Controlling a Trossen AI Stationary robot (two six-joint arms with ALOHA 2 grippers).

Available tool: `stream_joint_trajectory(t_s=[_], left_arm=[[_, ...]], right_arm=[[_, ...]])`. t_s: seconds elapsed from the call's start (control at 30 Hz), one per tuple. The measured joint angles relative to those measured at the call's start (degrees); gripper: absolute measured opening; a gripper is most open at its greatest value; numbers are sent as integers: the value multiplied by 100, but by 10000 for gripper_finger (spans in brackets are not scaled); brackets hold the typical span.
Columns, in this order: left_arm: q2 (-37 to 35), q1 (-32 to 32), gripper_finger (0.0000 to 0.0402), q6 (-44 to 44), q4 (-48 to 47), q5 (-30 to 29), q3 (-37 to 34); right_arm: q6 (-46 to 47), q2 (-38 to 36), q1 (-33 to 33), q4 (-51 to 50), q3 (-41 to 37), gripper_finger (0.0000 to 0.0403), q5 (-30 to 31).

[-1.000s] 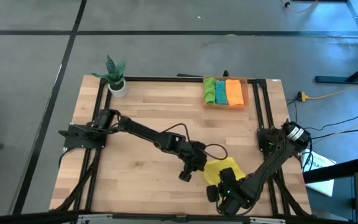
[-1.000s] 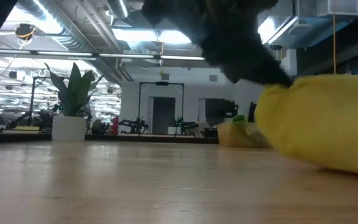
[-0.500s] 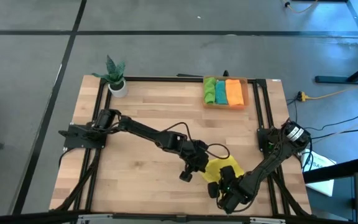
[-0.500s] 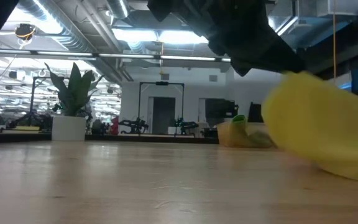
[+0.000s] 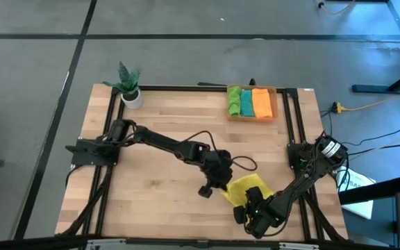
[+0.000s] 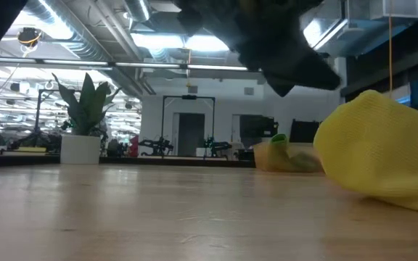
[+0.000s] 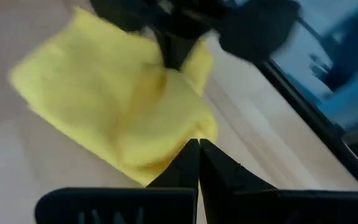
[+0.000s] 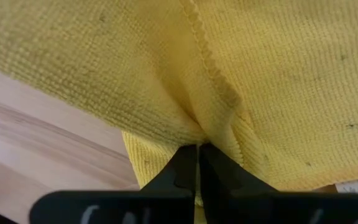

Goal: Roll microfiber towels into tight, uniform cylinder then place into a basket
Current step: Fold the yellow towel

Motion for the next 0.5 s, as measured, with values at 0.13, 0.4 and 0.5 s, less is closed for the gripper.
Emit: stream_joint_trajectory(t_s=[0.13, 0.4, 0.5], left_arm=[[-73, 85, 0, 795, -361, 902, -7], [117, -241, 0, 1753, -191, 1375, -11], [130, -201, 0, 1787, 123, 1210, -10]], right_arm=[[1, 3, -1, 2, 0, 11, 8], [109, 10, -7, 48, -2, 11, 33], [110, 10, -7, 59, -4, 11, 39]])
